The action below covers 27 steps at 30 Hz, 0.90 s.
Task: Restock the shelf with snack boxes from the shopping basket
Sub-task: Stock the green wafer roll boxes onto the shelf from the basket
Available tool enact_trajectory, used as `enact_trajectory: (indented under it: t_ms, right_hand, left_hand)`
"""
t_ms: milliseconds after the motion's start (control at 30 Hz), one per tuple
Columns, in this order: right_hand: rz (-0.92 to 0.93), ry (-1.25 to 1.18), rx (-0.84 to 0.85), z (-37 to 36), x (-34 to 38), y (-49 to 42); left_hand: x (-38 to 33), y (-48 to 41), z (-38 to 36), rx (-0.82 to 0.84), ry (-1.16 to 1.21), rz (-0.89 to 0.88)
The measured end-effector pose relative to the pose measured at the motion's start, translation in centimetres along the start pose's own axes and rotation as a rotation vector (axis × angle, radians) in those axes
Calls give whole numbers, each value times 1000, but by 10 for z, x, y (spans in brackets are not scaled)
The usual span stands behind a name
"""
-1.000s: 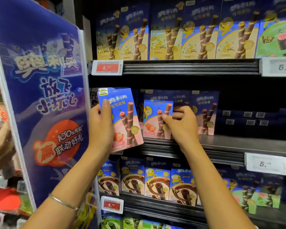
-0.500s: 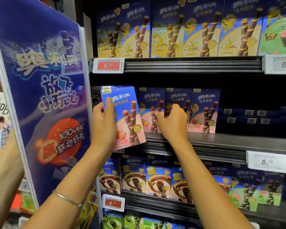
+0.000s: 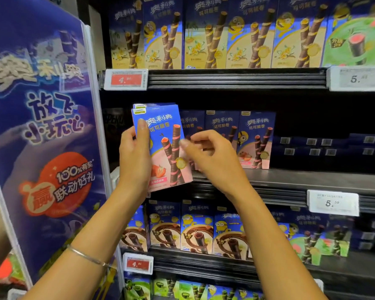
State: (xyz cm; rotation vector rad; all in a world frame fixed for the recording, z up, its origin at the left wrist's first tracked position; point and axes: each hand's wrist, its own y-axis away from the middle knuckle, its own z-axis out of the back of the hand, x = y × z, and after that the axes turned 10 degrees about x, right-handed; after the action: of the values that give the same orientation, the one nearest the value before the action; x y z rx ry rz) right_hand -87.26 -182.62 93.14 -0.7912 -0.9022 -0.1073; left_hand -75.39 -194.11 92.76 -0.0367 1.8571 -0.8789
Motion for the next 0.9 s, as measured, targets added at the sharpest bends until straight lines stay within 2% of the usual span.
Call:
enact_trajectory:
  t_ms: [133, 333, 500, 600, 800, 900]
  right_hand:
    - [5, 98, 0, 10, 5, 9]
    - [-60, -3, -22, 27, 1, 18]
    - [-94, 33, -29, 37, -1, 26]
    - [-101, -34, -26, 46, -4, 29]
    - [-95, -43, -241, 78, -23, 29]
    - [-129, 53, -332, 88, -36, 24]
  left_hand:
    - [2, 1, -19, 41, -1, -26]
    - [6, 4, -42, 83, 22, -30]
    - [8, 3, -58, 98, -4, -38]
    - [9, 1, -62, 103, 82, -30]
    - [13, -12, -44, 29, -19, -69]
    - [16, -18, -35, -19, -37, -61]
